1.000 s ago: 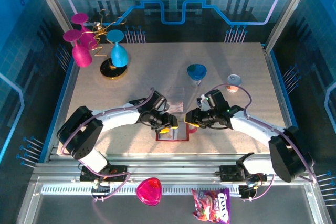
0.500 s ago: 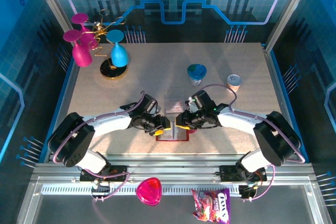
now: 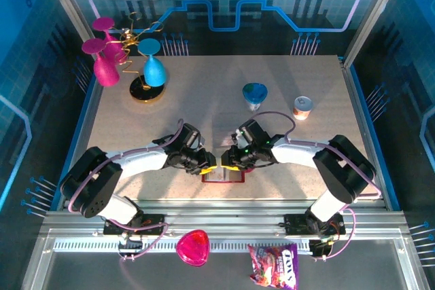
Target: Take the credit cards out of the card holder
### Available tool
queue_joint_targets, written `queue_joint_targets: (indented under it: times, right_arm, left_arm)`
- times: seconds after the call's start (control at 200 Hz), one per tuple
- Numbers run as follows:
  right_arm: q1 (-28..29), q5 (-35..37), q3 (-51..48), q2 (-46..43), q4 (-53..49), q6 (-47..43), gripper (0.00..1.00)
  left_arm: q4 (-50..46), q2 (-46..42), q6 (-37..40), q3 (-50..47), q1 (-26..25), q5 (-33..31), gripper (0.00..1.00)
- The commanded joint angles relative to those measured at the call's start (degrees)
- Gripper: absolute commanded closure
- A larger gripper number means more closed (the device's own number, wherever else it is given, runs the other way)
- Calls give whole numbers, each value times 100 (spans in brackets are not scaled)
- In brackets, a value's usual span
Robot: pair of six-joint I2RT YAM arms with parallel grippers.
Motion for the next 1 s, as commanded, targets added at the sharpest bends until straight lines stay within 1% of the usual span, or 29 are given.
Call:
queue_joint_targets:
  times: [0.0,0.12,0.465,0.785,0.996]
  right_arm:
    - [121,-88,174,156,157,88,68]
    - [178,-99,242,268,212,123,70]
    - [241,-92,320,505,256,138,70]
    - [248,-23,340,545,68,75,64]
    - [248,-22,343,564,11,49,63]
  left_arm:
    - [129,-57,-50,-94,71,125,76]
    - [172,-34,-50,-147,74,146,79]
    - [203,-2,-6,-284,149,178,79]
    - [186,-3,17,-313,164,180,80]
    - [180,-13,22,-315,165,175,80]
